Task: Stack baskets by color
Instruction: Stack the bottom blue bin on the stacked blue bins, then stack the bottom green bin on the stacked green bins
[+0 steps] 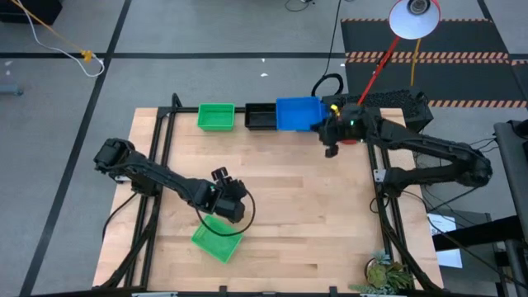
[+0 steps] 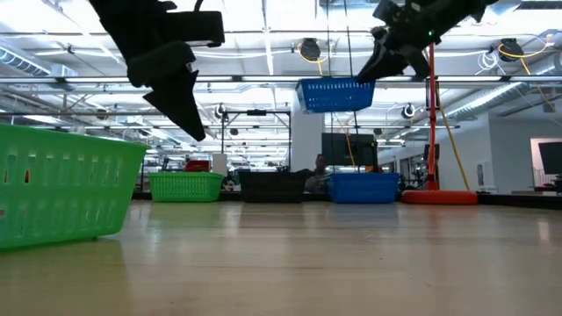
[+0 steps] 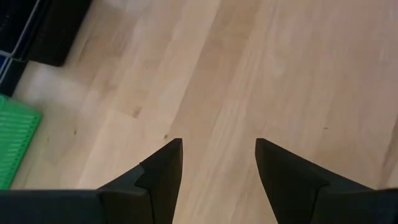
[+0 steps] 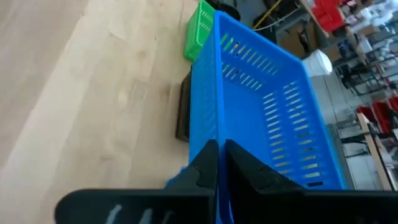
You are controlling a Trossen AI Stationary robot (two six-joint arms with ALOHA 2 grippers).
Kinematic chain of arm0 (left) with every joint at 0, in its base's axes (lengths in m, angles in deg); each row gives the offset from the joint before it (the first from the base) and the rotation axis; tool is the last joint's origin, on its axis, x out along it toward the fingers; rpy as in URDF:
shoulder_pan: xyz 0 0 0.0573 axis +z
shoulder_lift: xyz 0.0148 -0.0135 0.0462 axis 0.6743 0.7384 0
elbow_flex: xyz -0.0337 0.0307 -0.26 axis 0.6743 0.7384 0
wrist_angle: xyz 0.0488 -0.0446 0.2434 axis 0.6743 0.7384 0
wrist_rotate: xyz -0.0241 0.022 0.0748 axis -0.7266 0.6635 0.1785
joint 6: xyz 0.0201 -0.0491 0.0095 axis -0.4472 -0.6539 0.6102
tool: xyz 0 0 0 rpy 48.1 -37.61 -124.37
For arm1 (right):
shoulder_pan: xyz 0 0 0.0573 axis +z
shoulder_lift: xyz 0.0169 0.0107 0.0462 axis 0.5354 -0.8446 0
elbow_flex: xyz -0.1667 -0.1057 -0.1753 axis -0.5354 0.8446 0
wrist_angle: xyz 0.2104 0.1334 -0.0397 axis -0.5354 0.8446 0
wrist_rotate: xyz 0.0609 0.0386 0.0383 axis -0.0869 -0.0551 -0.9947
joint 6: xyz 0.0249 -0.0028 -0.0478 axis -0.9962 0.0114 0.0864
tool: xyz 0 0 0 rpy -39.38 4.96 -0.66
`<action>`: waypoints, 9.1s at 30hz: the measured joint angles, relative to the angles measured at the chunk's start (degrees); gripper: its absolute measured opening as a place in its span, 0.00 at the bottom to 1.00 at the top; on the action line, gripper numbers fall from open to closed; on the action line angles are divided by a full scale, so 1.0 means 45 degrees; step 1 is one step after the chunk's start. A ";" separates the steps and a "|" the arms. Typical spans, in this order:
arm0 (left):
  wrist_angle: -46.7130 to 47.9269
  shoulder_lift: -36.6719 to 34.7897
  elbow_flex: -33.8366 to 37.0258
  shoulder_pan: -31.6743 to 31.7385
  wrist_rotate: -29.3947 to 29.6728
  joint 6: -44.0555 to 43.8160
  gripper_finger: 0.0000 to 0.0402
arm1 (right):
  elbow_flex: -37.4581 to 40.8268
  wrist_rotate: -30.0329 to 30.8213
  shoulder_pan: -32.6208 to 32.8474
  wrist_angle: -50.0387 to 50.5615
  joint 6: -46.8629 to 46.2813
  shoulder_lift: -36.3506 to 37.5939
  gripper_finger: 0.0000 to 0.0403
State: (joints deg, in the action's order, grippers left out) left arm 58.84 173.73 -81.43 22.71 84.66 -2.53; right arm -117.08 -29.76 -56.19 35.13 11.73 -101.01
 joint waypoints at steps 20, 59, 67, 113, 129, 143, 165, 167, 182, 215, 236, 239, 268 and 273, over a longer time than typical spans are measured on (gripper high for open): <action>-0.0005 0.0000 0.0000 -0.0076 -0.0019 0.0047 0.51 | 0.0010 -0.5449 -0.6560 -0.1322 0.1918 -0.1960 0.02; -0.0330 0.0005 0.0000 -0.0219 -0.0024 0.0246 0.51 | 0.0010 -0.6976 -0.7857 0.0234 0.3700 -0.3836 0.02; -0.0330 0.0005 0.0000 -0.0216 -0.0024 0.0246 0.51 | 0.0010 -0.6358 -0.7820 0.0117 0.3515 -0.4576 0.03; 0.0753 -0.1962 -0.0010 -0.6943 -0.3894 -0.1267 0.39 | 0.0483 -0.3730 0.3549 0.0741 -0.8509 0.2156 0.37; 0.1596 0.0087 -0.0005 -0.7947 -0.3314 -0.1994 0.37 | 0.2094 -0.2282 0.5655 -0.2338 -0.7765 0.2083 0.37; 0.2393 0.0431 0.0041 -0.7600 -0.3319 -0.1008 0.20 | 0.2094 -0.2296 0.5655 -0.2162 -0.7393 0.2083 0.37; 0.1533 -0.0707 0.1624 -0.6171 -0.3014 0.0037 0.01 | 0.2094 -0.2300 0.5651 -0.1883 -0.7102 0.2083 0.37; 0.1674 -0.1162 0.1622 -0.5841 -0.2693 0.0441 0.01 | 0.2094 -0.2300 0.5651 -0.1874 -0.7096 0.2083 0.37; 0.2973 -0.6218 0.1608 -0.1505 -0.1579 0.5773 0.01 | 0.2094 -0.2300 0.5651 -0.1397 -0.6494 0.2079 0.37; 0.4104 -0.7324 -0.3156 0.9061 -0.3631 1.6360 0.00 | 0.2094 -0.2297 0.5646 -0.1413 -0.6339 0.2079 0.37; 0.4029 -0.4466 -0.3317 1.5065 -0.8743 1.9321 0.00 | 0.2094 -0.2300 0.5646 -0.1306 -0.6247 0.2079 0.37; 0.4046 -0.3998 -0.3317 1.5267 -0.9113 1.9580 0.00 | 0.2094 -0.2296 0.5646 -0.1296 -0.6247 0.2079 0.37; -0.0718 -0.3667 0.1928 1.6385 -0.9680 1.9286 0.00 | 0.2094 -0.2296 0.5641 -0.0825 -0.6247 0.2080 0.37; -0.0755 -0.3315 0.2132 1.6385 -0.9276 1.8863 0.00 | 0.2094 -0.2296 0.5641 -0.0830 -0.6247 0.2079 0.37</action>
State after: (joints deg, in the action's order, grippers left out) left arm 55.45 158.81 -71.84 96.44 42.92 82.35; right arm -107.65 -40.09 -30.81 31.39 -16.38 -91.66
